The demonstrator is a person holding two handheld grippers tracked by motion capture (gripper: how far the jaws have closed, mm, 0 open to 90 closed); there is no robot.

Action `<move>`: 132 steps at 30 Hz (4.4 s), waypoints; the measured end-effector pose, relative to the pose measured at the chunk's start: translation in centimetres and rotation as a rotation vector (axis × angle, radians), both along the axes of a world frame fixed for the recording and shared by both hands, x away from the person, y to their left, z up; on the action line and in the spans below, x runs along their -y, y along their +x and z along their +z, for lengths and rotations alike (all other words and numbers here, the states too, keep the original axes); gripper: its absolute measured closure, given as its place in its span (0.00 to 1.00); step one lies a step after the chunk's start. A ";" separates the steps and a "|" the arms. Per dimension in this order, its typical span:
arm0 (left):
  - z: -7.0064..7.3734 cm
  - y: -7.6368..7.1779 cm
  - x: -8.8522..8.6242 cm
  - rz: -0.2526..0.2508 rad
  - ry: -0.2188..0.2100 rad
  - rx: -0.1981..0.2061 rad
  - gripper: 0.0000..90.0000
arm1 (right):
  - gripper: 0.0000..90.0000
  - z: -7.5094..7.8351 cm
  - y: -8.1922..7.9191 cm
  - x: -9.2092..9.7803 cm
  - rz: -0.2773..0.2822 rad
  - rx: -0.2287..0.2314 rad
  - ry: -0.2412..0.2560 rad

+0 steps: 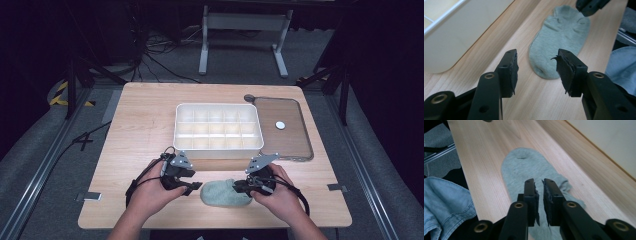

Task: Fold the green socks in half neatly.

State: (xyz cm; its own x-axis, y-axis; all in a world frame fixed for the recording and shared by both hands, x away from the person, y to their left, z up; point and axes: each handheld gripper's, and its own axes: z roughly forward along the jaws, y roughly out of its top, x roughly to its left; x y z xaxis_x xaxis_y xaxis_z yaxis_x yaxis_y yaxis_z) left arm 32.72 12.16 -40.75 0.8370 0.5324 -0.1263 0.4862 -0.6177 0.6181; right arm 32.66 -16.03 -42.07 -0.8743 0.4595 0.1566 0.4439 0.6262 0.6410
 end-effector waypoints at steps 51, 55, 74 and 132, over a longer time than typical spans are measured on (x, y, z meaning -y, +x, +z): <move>-5.2 0.6 3.3 0.023 0.012 -0.185 0.83 | 1.00 -3.6 -1.9 -3.6 0.092 -0.003 -0.143; -4.9 0.6 3.3 0.017 0.021 -0.176 0.88 | 1.00 -3.6 -1.9 -3.6 0.093 -0.004 -0.138; -3.1 -0.1 3.8 -0.020 0.035 -0.167 0.91 | 1.00 -4.0 -1.0 -3.1 -0.006 0.033 -0.093; -2.7 -1.2 8.5 -0.109 0.003 -0.102 0.92 | 1.00 -4.6 -1.3 -0.8 -0.042 -0.020 -0.005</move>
